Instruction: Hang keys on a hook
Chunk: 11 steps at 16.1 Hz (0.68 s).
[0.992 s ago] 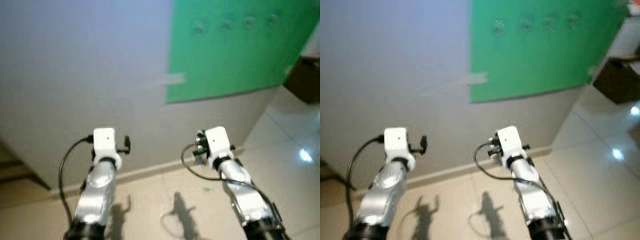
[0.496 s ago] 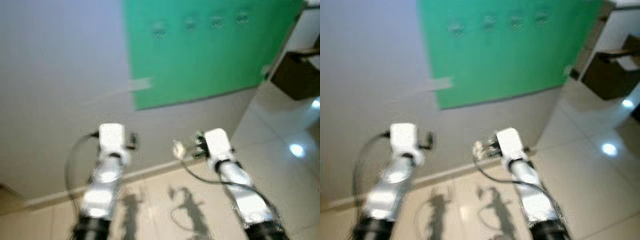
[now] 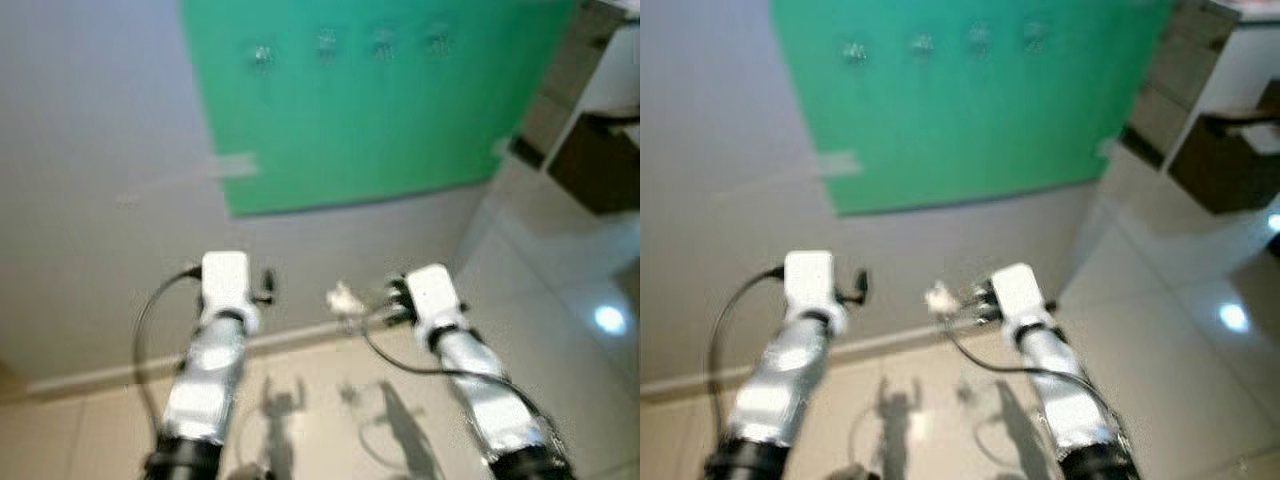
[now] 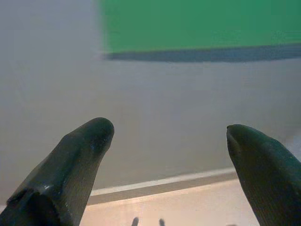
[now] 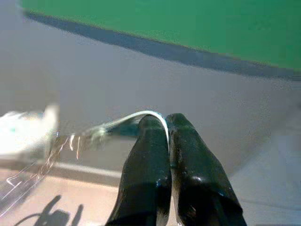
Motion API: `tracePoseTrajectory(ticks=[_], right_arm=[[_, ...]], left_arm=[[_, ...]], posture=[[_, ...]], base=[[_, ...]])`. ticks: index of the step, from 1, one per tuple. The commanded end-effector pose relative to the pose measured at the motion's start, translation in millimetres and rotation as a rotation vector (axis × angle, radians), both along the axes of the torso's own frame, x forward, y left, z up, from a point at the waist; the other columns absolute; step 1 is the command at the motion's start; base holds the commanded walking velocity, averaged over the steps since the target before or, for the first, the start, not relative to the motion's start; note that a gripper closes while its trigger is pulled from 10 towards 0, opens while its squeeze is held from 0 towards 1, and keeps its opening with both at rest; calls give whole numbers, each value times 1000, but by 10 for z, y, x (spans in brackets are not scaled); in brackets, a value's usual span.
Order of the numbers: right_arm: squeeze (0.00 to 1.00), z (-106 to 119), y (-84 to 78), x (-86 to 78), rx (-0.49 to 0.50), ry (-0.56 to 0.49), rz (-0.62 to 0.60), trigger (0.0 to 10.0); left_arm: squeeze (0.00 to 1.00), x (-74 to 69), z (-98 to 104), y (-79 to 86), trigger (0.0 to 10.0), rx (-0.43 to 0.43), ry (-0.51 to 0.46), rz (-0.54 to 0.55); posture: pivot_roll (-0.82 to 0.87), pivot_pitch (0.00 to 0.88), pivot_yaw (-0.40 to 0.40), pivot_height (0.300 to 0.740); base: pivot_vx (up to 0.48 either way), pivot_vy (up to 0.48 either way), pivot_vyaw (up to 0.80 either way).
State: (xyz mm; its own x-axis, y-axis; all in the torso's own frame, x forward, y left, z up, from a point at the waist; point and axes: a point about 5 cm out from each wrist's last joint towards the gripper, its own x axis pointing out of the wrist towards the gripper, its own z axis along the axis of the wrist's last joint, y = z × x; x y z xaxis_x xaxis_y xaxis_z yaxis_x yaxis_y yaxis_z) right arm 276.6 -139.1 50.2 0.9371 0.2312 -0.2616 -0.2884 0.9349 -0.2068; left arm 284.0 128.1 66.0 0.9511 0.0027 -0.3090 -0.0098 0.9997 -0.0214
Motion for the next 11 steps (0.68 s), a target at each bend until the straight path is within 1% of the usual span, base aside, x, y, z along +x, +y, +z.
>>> tracePoseTrajectory(ticks=[1,4,5,7,8,11], right_arm=[[0,86,43,48,12,-35,7,0],[0,81,54,48,12,-31,12,0],[0,76,60,47,11,-28,17,0],[0,72,62,45,9,-26,22,0],[0,74,59,47,7,-26,26,0],[0,64,65,43,9,-15,33,0]], left_arm=[[0,26,40,62,10000,16,-11,16],[0,27,40,91,10000,5,-13,45],[0,23,34,112,10000,15,-10,73],[0,29,42,141,10000,29,-15,89],[0,28,50,130,10000,29,-17,81],[0,28,44,132,10000,24,-21,91]], posture=[[-120,0,23,723],[-117,0,20,723],[-117,0,19,723],[-115,0,15,723],[-116,0,14,723],[-118,0,13,723]], base=[[311,-360,0],[339,-332,0],[0,0,0],[0,0,0],[0,424,0],[241,416,0]])
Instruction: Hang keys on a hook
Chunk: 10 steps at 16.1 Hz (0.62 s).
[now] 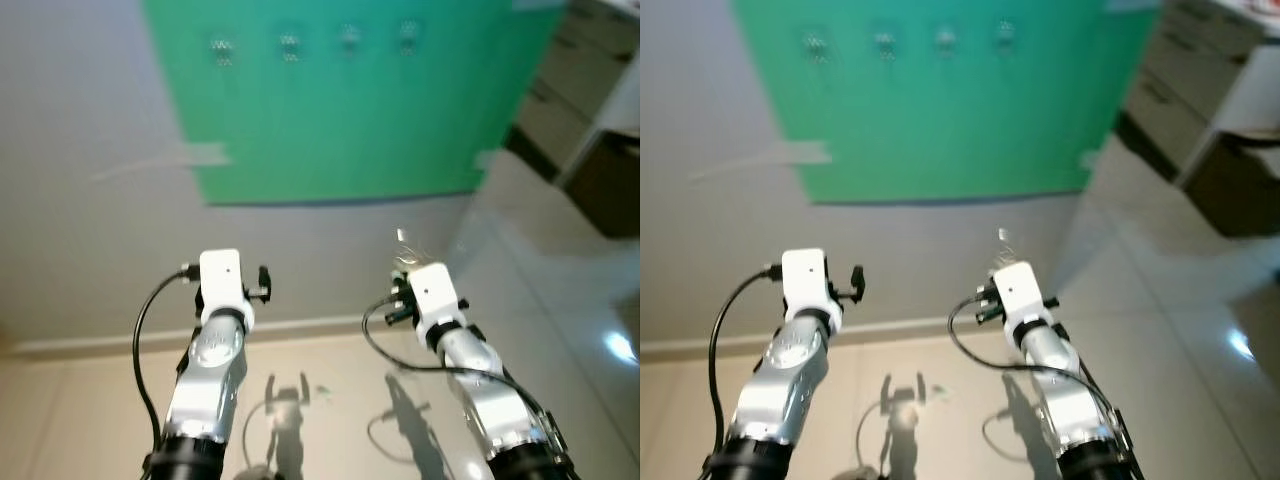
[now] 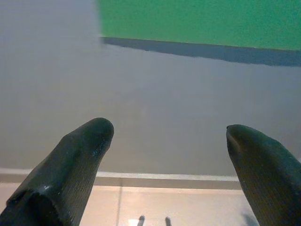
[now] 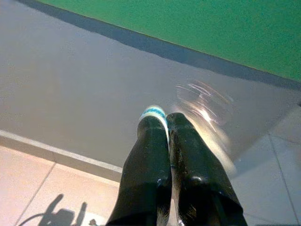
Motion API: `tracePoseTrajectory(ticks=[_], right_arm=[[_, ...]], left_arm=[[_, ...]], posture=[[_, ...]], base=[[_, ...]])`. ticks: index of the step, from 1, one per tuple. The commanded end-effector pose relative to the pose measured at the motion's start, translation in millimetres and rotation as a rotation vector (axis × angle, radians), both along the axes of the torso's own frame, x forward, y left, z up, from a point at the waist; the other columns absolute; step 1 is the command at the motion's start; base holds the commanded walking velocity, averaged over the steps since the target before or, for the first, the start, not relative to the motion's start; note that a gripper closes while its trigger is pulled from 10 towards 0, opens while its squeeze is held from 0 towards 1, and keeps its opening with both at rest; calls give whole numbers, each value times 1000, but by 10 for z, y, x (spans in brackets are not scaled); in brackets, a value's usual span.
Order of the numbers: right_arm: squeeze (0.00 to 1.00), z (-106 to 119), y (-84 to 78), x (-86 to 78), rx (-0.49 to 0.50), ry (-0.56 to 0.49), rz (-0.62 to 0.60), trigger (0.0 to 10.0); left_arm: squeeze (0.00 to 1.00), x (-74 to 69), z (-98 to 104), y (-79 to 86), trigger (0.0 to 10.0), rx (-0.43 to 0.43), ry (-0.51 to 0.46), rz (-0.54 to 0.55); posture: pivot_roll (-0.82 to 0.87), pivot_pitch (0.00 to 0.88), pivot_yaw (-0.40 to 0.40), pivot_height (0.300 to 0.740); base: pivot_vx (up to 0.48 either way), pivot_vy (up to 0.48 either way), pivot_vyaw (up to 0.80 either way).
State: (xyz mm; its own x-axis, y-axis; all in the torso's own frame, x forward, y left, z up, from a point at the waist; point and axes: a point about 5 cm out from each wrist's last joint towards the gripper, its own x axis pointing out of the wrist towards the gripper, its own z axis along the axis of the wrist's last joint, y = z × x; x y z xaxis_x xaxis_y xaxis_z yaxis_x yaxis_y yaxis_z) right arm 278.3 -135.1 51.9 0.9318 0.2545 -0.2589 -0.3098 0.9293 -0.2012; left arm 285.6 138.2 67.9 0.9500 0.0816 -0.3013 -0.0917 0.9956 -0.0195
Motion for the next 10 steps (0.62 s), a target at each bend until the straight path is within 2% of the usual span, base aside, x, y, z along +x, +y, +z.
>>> tracePoseTrajectory(ticks=[1,7,10], right_arm=[[0,47,28,25,1,-14,13,0],[0,47,23,45,-7,-21,18,0],[0,42,29,30,-6,-21,19,0]], left_arm=[[0,14,25,29,10000,25,-12,8],[0,30,27,-5,10000,45,-12,-19],[0,38,21,-33,10000,60,-9,-42]], posture=[[-119,0,13,723],[-123,0,18,723],[-131,0,24,723]], base=[[259,405,0],[310,362,0],[461,0,0]])
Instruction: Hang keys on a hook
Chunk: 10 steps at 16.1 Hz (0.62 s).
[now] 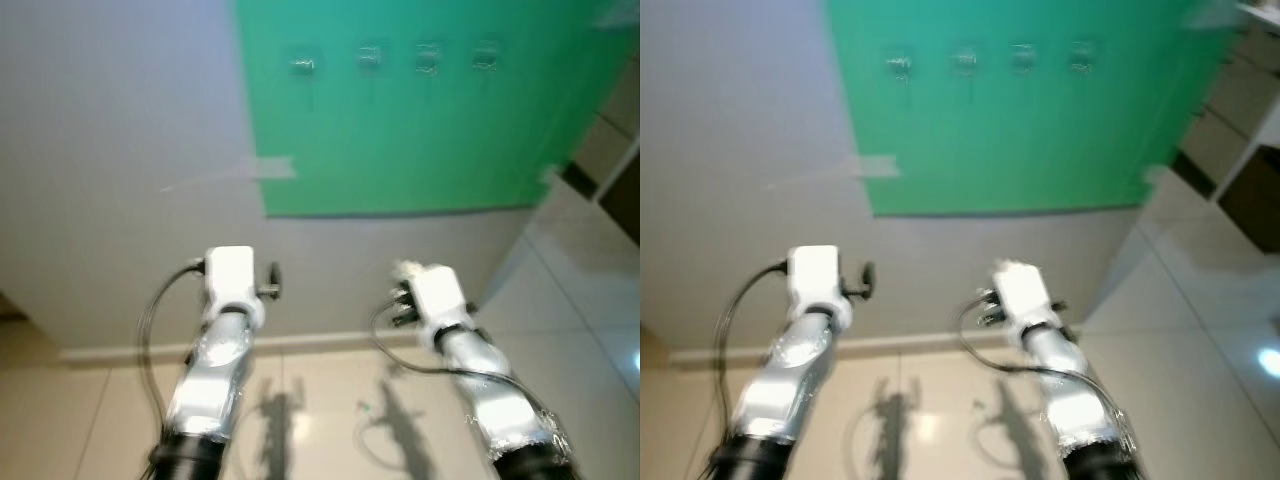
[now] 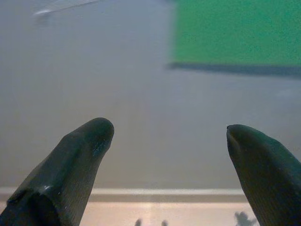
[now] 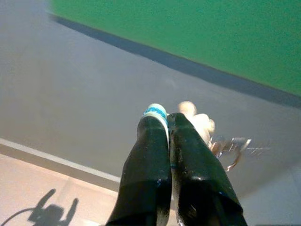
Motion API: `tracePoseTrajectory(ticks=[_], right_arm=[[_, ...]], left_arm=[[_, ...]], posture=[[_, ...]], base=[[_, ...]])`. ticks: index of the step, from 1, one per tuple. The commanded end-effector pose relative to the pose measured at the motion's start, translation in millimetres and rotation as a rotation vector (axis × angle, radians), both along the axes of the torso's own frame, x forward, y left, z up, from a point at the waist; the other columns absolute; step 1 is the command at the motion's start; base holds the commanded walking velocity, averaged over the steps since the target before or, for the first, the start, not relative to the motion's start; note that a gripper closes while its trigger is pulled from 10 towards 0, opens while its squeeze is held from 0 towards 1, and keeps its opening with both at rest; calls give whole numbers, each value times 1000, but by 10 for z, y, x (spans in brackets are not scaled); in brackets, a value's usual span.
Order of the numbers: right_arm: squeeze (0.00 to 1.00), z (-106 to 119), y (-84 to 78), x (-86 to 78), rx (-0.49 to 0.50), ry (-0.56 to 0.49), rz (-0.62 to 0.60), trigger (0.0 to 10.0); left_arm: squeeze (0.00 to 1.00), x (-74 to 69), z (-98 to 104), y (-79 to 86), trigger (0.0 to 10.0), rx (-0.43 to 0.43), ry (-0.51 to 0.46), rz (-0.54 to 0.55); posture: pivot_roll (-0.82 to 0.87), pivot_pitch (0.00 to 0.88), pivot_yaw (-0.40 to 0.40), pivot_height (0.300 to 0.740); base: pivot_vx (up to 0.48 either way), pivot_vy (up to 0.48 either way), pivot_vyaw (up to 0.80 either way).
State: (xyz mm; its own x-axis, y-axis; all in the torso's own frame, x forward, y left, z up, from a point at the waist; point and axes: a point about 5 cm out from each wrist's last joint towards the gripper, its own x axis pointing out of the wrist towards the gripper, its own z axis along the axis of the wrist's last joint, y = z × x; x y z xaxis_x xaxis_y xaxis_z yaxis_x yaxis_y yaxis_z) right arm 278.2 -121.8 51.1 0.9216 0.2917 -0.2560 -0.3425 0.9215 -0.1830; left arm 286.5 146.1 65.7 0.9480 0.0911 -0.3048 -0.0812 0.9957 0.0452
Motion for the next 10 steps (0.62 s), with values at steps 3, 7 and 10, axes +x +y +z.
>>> tracePoseTrajectory(ticks=[3,7,10], right_arm=[[0,35,-107,12,-24,-21,-18,0],[0,21,-90,-5,-22,-16,-17,0],[0,6,-85,-16,-21,-11,-16,0]], left_arm=[[0,31,42,-120,10000,3,-17,-43],[0,30,0,-129,10000,54,20,-56],[0,23,11,-157,10000,45,7,-76]], posture=[[-134,0,29,723],[-134,0,32,723],[-130,0,32,723]], base=[[461,0,0],[240,0,0],[0,0,0]])
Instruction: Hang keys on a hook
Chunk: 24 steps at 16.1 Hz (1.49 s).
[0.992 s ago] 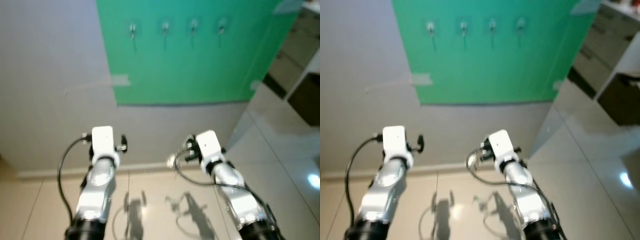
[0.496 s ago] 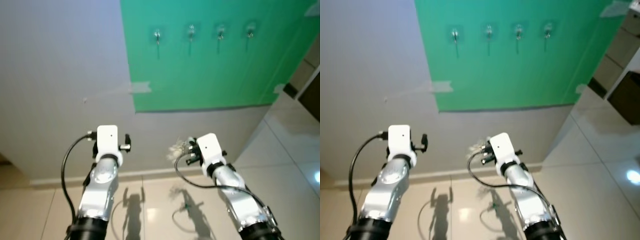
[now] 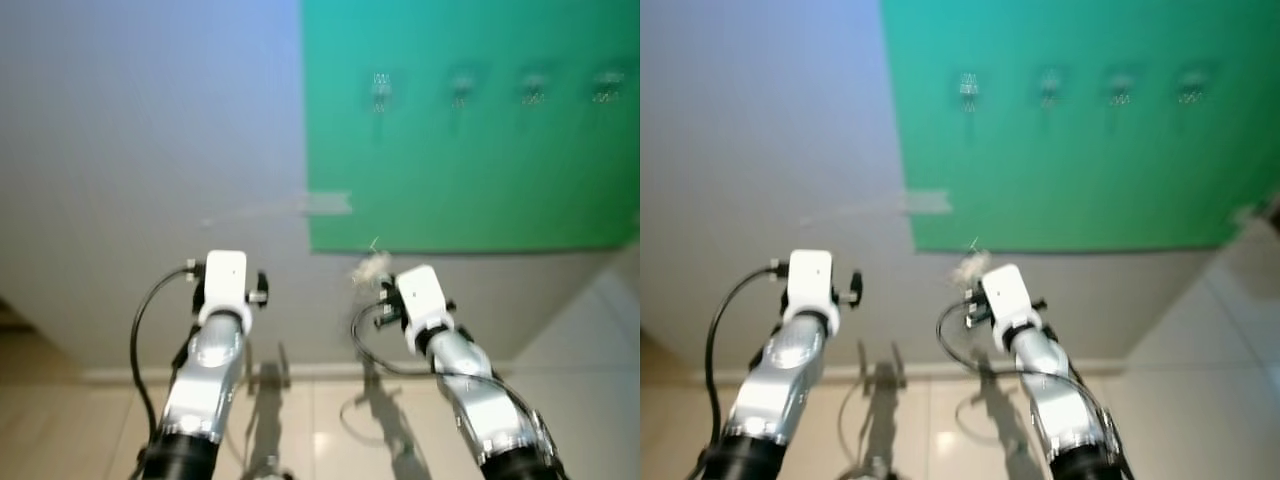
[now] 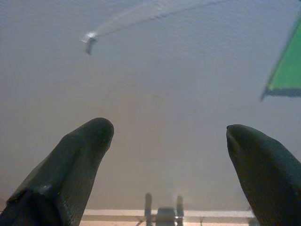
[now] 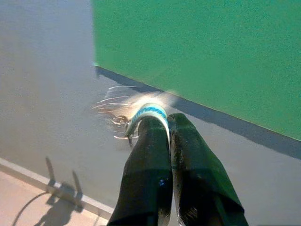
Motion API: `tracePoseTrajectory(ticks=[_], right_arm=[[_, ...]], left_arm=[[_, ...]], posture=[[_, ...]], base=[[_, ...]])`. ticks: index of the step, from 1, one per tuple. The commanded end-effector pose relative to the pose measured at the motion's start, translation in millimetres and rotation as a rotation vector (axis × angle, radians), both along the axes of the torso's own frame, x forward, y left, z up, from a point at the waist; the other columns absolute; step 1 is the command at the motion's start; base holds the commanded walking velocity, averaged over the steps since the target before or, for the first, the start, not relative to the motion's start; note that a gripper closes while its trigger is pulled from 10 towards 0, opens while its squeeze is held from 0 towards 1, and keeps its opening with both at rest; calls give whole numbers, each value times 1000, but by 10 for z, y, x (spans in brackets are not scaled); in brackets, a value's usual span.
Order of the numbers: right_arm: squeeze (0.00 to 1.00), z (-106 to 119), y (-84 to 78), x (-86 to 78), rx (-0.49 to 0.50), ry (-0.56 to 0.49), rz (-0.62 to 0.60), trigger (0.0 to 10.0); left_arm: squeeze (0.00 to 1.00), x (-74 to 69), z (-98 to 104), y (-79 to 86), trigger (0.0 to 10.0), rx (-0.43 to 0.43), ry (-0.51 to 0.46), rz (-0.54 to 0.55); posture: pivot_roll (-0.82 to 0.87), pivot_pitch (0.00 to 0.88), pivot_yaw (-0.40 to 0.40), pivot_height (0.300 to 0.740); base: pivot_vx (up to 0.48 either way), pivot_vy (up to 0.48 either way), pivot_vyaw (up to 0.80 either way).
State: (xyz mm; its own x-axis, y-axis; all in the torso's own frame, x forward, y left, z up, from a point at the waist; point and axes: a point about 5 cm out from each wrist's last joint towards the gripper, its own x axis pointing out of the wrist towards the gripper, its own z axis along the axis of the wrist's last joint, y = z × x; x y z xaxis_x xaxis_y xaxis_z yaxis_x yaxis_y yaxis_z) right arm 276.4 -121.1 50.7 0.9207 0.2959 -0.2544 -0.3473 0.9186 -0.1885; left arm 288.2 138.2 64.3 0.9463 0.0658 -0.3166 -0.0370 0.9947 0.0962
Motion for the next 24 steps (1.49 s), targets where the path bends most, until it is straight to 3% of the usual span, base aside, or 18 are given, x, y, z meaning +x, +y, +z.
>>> tracePoseTrajectory(ticks=[1,6,16,24], right_arm=[[0,6,-88,-1,-16,-6,-20,0],[0,1,-57,1,-14,-4,-8,0],[0,4,-22,29,-9,-6,-1,0],[0,5,-36,5,-8,5,-1,0]], left_arm=[[0,5,31,-82,10000,6,-12,-43],[0,5,43,-71,10000,17,-15,-49],[0,45,63,-22,10000,29,-24,-24],[0,4,101,-66,10000,16,-44,-35]], posture=[[-127,0,31,723],[-122,0,29,723],[-103,0,38,723],[-104,0,23,723]], base=[[0,0,0],[303,-367,0],[450,-61,0],[129,-45,0]])
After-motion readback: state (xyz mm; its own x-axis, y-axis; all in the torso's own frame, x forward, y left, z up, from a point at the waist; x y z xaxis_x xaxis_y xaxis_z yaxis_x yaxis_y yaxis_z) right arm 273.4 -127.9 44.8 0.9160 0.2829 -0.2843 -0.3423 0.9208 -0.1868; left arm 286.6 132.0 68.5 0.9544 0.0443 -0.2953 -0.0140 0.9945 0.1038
